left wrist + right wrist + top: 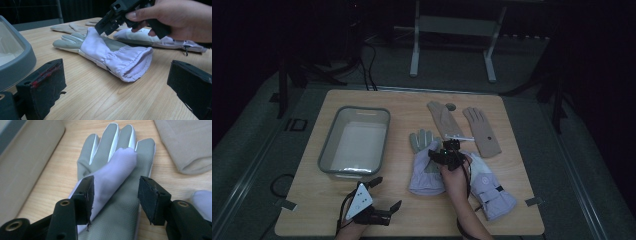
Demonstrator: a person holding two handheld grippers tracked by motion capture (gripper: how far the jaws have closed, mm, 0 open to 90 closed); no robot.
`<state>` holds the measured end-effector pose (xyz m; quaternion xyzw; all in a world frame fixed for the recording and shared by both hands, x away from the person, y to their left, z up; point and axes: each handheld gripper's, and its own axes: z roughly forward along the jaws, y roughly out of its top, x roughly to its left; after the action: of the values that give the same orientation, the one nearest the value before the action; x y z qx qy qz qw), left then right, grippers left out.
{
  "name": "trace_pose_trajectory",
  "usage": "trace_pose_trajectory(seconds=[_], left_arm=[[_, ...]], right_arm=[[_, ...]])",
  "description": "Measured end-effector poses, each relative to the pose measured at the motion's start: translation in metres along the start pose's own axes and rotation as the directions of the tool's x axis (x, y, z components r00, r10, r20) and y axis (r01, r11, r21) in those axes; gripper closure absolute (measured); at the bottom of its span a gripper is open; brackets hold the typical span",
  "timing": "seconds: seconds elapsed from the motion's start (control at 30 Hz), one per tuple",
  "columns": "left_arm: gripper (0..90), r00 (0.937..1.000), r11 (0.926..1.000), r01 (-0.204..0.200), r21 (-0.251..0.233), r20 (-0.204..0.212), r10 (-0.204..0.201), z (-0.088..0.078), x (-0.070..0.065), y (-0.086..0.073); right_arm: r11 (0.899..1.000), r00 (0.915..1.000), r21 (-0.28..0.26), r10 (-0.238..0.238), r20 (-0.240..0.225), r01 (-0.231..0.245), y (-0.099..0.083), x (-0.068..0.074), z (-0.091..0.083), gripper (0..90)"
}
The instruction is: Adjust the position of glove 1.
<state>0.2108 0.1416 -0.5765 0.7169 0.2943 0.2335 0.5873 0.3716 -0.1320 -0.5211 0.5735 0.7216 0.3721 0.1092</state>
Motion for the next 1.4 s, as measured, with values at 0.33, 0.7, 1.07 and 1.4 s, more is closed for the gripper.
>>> trace_pose_trajectory(seconds=[0.33,0.7,1.07,1.4], left_arm=[[2.0,1.0,1.0,-0.003,0.003,0.004,0.003,0.0,0.0,0.0],[2.0,0.9999,0.9999,-0.01,0.011,0.004,0.01,0.0,-0.002,0.0],[2.0,1.0,0.9999,-0.007,0.01,0.0,0.007,0.001,-0.002,0.0],[2.0,1.0,0.9999,-0.008,0.01,-0.001,0.008,0.001,-0.002,0.0]], right_arm=[[0.987,0.9895,0.071,-0.144,0.013,0.142,0.025,0.001,-0.019,36.9],[0.939,0.9424,0.092,-0.334,0.007,0.332,0.034,-0.025,-0.057,35.2],[0.867,0.8799,0.15,-0.469,-0.076,0.475,0.022,-0.073,-0.098,35.8],[0.838,0.8698,0.237,-0.485,-0.092,0.492,-0.015,-0.106,-0.11,36.9]])
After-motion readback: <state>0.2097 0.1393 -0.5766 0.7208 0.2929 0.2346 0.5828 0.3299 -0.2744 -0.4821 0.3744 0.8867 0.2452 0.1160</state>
